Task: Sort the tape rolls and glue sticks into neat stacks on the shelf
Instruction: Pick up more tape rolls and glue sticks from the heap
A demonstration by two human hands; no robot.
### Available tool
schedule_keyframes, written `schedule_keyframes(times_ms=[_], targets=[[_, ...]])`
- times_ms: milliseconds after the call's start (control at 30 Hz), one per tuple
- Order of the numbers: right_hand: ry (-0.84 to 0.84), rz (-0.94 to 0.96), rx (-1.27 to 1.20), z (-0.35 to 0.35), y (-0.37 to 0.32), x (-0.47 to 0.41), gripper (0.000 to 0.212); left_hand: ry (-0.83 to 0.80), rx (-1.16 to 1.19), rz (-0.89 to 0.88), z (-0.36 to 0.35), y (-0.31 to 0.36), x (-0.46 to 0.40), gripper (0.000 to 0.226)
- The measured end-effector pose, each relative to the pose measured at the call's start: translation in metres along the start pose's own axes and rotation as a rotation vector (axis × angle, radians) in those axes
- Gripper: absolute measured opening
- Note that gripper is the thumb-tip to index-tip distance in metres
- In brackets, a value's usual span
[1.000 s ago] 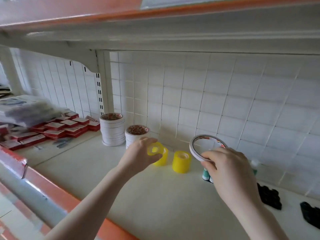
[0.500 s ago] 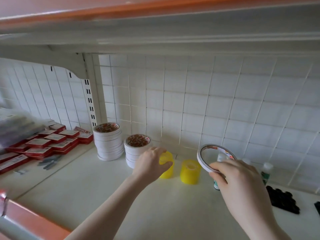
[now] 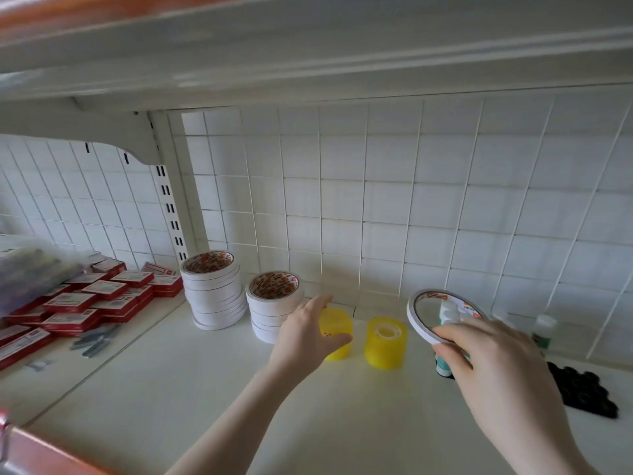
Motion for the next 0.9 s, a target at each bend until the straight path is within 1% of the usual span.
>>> schedule_keyframes(times_ms=[133,167,267,367,467,667,800,900], targets=[[-0.014,-0.030,0.010,-0.003,0.007,0.002,0.022,0.015,0.025,-0.001,0.000,0.001,-0.001,0.073],[-0.013,-0.030,0.007,-0.003,0.007,0.002,0.022,0.014,0.028,0.001,0.000,0.001,-0.001,0.073],[0.003,-0.005,0.023,-0.002,0.009,0.002,0.014,0.014,0.042,0.017,-0.004,0.000,-0.003,0.071],[-0.003,-0.015,0.035,-0.005,0.014,0.003,0.020,0.012,0.053,0.033,-0.007,-0.002,-0.004,0.069],[0.012,0.008,0.021,-0.004,0.013,0.004,0.005,0.004,0.047,0.041,-0.008,-0.004,-0.006,0.070],[0.019,-0.001,0.034,-0.006,0.018,0.006,0.007,-0.029,0.068,0.075,-0.010,-0.005,-0.008,0.068],[0.031,0.011,0.034,-0.005,0.015,0.006,0.007,-0.039,0.082,0.066,-0.010,-0.005,-0.006,0.075],[0.024,0.013,0.030,-0.004,0.014,0.004,0.006,-0.033,0.062,0.023,-0.007,-0.001,-0.002,0.082]])
Point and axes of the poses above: each hand's wrist, its own x-axis away from the middle knuckle, its own z-axis out of the back of the hand, y = z × x, the point moved 6 cm from there along -x, towards the middle knuckle, and after that the axes turned 14 degrees about -x, right-handed, at the moved point
